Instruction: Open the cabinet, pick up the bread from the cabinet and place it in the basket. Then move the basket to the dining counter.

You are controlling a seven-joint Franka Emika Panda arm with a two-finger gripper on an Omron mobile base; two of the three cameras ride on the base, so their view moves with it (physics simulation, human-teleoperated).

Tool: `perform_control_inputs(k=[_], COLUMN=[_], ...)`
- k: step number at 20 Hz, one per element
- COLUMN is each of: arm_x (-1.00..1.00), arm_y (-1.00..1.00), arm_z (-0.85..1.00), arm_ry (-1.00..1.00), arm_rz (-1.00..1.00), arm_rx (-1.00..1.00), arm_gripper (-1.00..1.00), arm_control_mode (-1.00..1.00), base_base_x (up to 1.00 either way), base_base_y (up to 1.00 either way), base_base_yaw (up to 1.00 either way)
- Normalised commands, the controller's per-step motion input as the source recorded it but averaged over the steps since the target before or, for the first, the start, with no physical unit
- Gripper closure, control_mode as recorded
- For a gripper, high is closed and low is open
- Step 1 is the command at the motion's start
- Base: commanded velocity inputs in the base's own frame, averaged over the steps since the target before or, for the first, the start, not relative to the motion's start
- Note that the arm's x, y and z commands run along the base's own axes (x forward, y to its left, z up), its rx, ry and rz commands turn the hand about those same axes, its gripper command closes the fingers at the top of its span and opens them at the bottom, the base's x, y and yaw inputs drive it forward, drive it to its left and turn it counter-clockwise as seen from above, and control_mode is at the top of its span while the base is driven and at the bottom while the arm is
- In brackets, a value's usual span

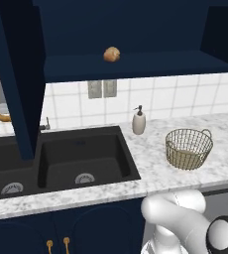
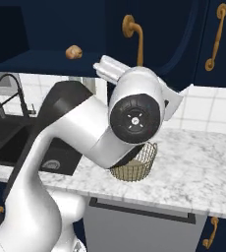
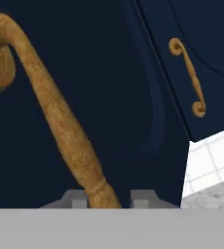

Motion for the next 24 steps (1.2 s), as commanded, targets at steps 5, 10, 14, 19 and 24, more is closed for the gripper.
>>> perform_control_inputs(k=[5, 10, 14, 19, 24], arm_x=[-1.00, -0.99, -0.20, 0.10, 0.21], arm_y=[0.33, 0.95, 1.00, 1.00, 1.00], arm_z=[-0.88, -0.29, -0.62, -0.02, -0.01], arm_ry=[-0.66, -0.44, -0.17, -0.13, -0.03], arm_rz=[0.00, 0.00, -0.01, -0.11, -0.33], arm_rx=[-0.18, -0.15, 0.04, 0.00, 0.00], arm_gripper=[1.00, 1.00, 1.00, 1.00, 1.00], arm_control_mode=[-1.00, -1.00, -1.00, -1.00, -1.00], base_base_x=[0.00, 0.00, 0.00, 0.00, 0.00], base_base_y=[0.00, 0.00, 0.00, 0.00, 0.00], base_base_yaw=[0.00, 0.00, 0.00, 0.00, 0.00])
